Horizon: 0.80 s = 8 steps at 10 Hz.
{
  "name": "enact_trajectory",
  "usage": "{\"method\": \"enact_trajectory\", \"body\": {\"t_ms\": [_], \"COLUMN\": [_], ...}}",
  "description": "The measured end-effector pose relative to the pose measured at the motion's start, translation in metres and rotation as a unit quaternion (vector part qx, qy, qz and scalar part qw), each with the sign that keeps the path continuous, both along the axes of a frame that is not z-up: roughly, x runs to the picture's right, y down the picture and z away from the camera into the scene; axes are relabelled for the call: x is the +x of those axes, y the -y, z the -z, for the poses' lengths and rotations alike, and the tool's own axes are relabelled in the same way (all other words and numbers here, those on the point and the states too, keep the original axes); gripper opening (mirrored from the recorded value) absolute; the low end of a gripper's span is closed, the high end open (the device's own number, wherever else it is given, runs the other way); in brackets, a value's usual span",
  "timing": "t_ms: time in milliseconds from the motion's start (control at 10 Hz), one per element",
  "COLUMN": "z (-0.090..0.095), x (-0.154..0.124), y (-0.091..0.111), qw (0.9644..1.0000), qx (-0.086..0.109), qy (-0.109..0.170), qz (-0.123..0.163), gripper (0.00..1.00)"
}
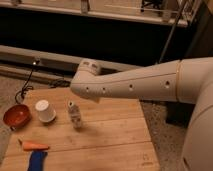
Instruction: Knock the bottle over
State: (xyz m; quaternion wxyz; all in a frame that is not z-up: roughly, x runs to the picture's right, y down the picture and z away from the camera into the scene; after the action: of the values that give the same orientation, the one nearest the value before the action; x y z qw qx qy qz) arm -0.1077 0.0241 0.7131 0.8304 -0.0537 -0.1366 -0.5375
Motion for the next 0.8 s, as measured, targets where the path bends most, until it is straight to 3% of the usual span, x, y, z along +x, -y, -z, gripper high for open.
{"method": "enact_trajectory", "body": {"t_ms": [400, 700, 800], "z": [0.012, 0.007, -0.003], "x": [-0.002, -0.005, -0.006], "y": [0.005, 0.004, -0.001], "qw": [0.9997, 0.9996, 0.9994], "qx": [0.012, 0.001, -0.012], "qy": [0.012, 0.026, 0.03], "qz": [0.015, 0.012, 0.008], "gripper": [0.8, 0.8, 0.78]}}
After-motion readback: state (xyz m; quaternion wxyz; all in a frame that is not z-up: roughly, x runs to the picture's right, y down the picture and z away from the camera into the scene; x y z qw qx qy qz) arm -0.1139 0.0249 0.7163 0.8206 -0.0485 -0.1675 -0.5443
